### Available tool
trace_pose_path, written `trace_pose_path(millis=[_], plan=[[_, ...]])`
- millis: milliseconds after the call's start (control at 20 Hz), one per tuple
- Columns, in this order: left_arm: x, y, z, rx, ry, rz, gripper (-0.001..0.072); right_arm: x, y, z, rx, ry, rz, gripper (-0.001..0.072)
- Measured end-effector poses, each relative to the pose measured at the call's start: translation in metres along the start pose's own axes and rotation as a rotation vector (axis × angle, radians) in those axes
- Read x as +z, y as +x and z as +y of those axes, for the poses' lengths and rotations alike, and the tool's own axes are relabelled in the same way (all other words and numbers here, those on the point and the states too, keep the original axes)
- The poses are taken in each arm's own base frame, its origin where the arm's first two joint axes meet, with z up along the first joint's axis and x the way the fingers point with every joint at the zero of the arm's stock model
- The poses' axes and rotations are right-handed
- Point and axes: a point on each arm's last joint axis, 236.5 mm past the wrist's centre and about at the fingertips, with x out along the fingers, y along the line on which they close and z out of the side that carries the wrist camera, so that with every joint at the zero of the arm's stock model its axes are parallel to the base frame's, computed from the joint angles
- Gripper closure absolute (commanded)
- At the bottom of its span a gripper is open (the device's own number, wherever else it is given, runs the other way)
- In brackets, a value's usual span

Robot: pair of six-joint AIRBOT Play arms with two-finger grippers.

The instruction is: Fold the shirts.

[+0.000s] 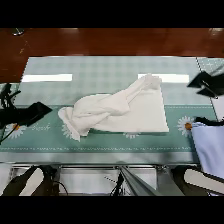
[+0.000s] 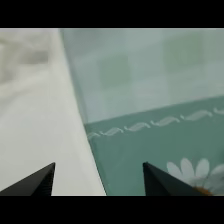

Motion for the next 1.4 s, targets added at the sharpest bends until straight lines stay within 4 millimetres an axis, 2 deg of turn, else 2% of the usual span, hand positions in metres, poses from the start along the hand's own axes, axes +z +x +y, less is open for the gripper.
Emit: trace_pose_path(millis=[100, 300, 350, 400, 600, 900, 1000, 1150, 1200, 1300, 1350, 1400], plan=[[-0.018, 0.012, -0.007, -0.11, -0.059, 0.033, 0.0003, -0.036, 0.013, -0.02, 0.022, 0.073, -0.007, 0.0088], [-0.042, 0.036, -0.027, -0.254, -0.07, 0.087, 0.0013, -0.105, 0.043, -0.028, 0.083, 0.14, 0.026, 0.0089], [-0.047, 0.043, -0.032, -0.27, -0.066, 0.107, 0.0232, -0.118, 0.049, -0.029, 0.091, 0.15, 0.036, 0.0089], [-0.051, 0.049, -0.034, -0.275, -0.061, 0.12, 0.069, -0.129, 0.053, -0.029, 0.101, 0.161, 0.051, 0.0089], [-0.066, 0.074, -0.042, -0.274, -0.024, 0.191, 0.0687, -0.162, 0.065, -0.03, 0.114, 0.179, 0.113, 0.0089], [-0.065, 0.083, -0.046, -0.271, -0.001, 0.208, 0.0686, -0.19, 0.083, -0.022, 0.139, 0.177, 0.215, 0.0089], [-0.065, 0.084, -0.047, -0.272, -0.001, 0.209, 0.0686, -0.192, 0.092, -0.011, 0.162, 0.165, 0.24, 0.0089], [-0.066, 0.084, -0.048, -0.273, 0.002, 0.213, 0.0686, -0.181, 0.107, 0.012, 0.219, 0.164, 0.231, 0.0099], [-0.066, 0.085, -0.048, -0.274, 0.003, 0.213, 0.0686, -0.176, 0.113, 0.019, 0.231, 0.158, 0.225, 0.0185], [-0.067, 0.084, -0.048, -0.275, 0.003, 0.216, 0.0686, -0.167, 0.125, 0.033, 0.237, 0.121, 0.224, 0.0636], [-0.067, 0.084, -0.049, -0.278, 0.006, 0.219, 0.0686, -0.166, 0.129, 0.039, 0.231, 0.073, 0.241, 0.068], [-0.065, 0.082, -0.051, -0.283, 0.011, 0.218, 0.0687, -0.159, 0.129, 0.052, 0.247, 0.033, 0.245, 0.068]])
